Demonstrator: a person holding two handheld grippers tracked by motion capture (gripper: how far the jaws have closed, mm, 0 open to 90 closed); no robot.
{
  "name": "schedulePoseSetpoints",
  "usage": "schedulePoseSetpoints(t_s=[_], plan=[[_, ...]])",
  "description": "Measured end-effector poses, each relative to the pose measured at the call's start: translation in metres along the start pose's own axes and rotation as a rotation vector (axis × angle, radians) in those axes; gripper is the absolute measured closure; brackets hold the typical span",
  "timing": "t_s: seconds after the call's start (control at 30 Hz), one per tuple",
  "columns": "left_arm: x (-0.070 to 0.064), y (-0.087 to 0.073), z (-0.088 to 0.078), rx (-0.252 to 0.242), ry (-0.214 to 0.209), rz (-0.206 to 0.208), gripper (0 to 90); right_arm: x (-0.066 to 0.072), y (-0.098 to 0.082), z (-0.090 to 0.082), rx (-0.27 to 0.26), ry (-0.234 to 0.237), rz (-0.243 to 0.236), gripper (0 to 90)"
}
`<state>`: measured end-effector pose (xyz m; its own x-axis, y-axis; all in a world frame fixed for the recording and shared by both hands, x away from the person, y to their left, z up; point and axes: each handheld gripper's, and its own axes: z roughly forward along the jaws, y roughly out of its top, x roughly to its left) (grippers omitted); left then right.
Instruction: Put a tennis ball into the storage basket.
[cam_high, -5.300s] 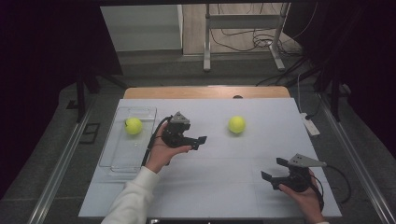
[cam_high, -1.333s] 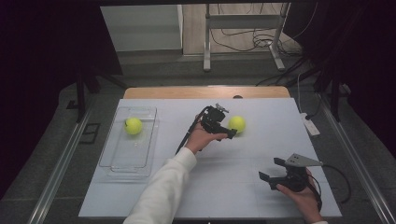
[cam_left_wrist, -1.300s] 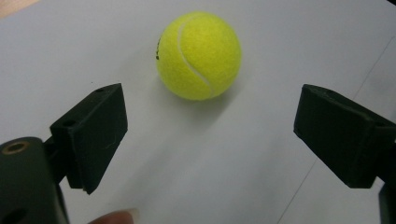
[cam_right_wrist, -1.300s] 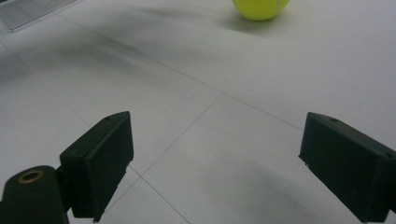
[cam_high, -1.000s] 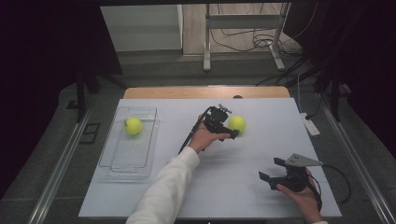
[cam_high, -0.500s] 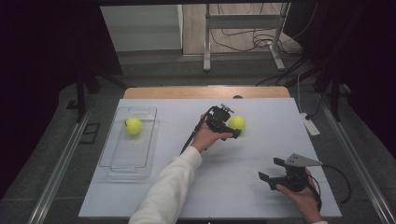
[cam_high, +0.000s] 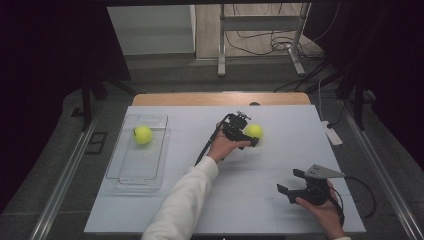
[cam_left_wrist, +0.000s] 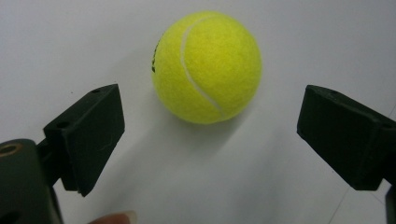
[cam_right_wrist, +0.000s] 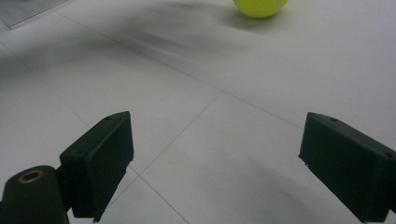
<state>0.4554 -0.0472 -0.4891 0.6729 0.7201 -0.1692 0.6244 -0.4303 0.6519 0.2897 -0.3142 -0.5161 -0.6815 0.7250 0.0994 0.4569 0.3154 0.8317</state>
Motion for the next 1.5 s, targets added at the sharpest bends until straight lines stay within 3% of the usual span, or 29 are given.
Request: schedulePoseSetpoints(t_s=[1.5], plan=[[-0.003, 0.015, 0.033, 0.015, 0.009, -0.014, 11.1, -0.001, 0.000, -0.001, -0.002, -0.002, 0.002, 10.2]])
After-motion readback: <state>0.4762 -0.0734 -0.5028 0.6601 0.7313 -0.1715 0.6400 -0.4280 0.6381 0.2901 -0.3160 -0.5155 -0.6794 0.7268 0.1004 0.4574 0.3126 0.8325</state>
